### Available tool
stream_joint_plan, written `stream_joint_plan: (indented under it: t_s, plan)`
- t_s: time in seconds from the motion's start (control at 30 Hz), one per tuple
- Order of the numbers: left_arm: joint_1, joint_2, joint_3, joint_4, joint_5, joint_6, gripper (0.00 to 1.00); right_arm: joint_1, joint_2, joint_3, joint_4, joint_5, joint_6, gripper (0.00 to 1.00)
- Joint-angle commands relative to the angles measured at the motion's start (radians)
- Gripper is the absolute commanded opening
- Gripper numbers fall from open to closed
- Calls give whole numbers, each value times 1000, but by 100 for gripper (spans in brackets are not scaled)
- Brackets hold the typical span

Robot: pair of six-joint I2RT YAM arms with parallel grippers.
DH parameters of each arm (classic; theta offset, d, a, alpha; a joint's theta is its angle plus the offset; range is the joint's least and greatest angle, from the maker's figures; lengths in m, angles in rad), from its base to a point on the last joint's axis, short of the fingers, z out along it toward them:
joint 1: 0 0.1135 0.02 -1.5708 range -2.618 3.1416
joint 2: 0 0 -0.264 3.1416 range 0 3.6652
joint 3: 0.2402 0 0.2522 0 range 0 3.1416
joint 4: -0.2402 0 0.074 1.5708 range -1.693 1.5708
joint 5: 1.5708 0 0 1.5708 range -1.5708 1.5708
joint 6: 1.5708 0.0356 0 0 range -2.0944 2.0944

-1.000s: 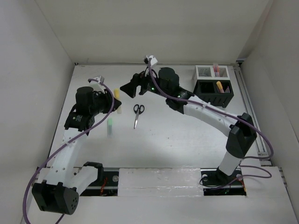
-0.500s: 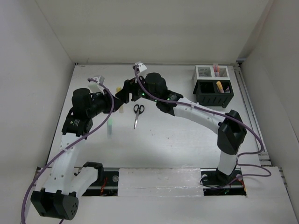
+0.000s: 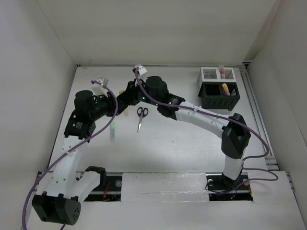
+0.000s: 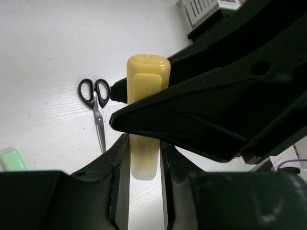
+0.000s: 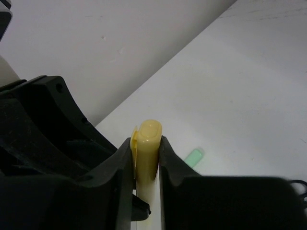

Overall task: Sort the stationery into containers
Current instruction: Place the pen in the storage box.

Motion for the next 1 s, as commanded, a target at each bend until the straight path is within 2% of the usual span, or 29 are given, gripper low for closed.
stream_joint_plan:
  t_s: [0.0, 0.1, 0.13, 0.2, 0.23, 0.27, 0.4, 0.47, 0.5, 0.53, 0.57, 0.63, 0.7, 0.73, 0.83, 0.97]
  plan:
    - [1, -7, -5, 43, 22, 9, 0, 6, 2, 52, 56, -20, -8, 0]
    - [1, -7, -5, 23, -31, 9, 1, 6, 2, 43, 56, -20, -8, 0]
    - [1, -17, -5, 14, -59, 9, 13, 6, -10, 31, 56, -31, -8, 0]
    - [1, -30, -5, 0, -155, 9, 58, 6, -24, 14, 93, -54, -17, 0]
    - [1, -45, -5, -9, -172, 9, 94, -6, -33, -5, 107, -54, -29, 0]
    - [1, -60, -5, -9, -172, 0, 99, -15, -45, -5, 120, -66, -29, 0]
    - [1, -69, -5, 0, -180, 0, 100, -93, -91, -55, 174, -110, -109, 0]
    - [1, -69, -5, -9, -207, 0, 100, -182, -128, -119, 203, -121, -155, 0]
    - [1, -69, -5, -18, -256, -11, 100, -260, -177, -150, 243, -165, -233, 0]
    - [1, -69, -5, -32, -279, -22, 100, -261, -206, -187, 243, -166, -276, 0]
    - [1, -69, -5, -32, -304, -22, 100, -352, -240, -278, 293, -211, -317, 0]
    - [1, -60, -5, -53, -339, -33, 100, -447, -352, -382, 366, -268, -438, 0]
    - [1, -60, 4, -53, -352, -33, 100, -587, -424, -501, 384, -264, -509, 0]
    - [1, -50, 4, -53, -352, -33, 100, -635, -486, -535, 384, -236, -526, 0]
    - [1, -49, 4, -63, -352, -33, 100, -828, -542, -627, 384, -201, -549, 0]
    - [1, -49, 4, -63, -352, -33, 100, -1032, -533, -638, 400, -359, -540, 0]
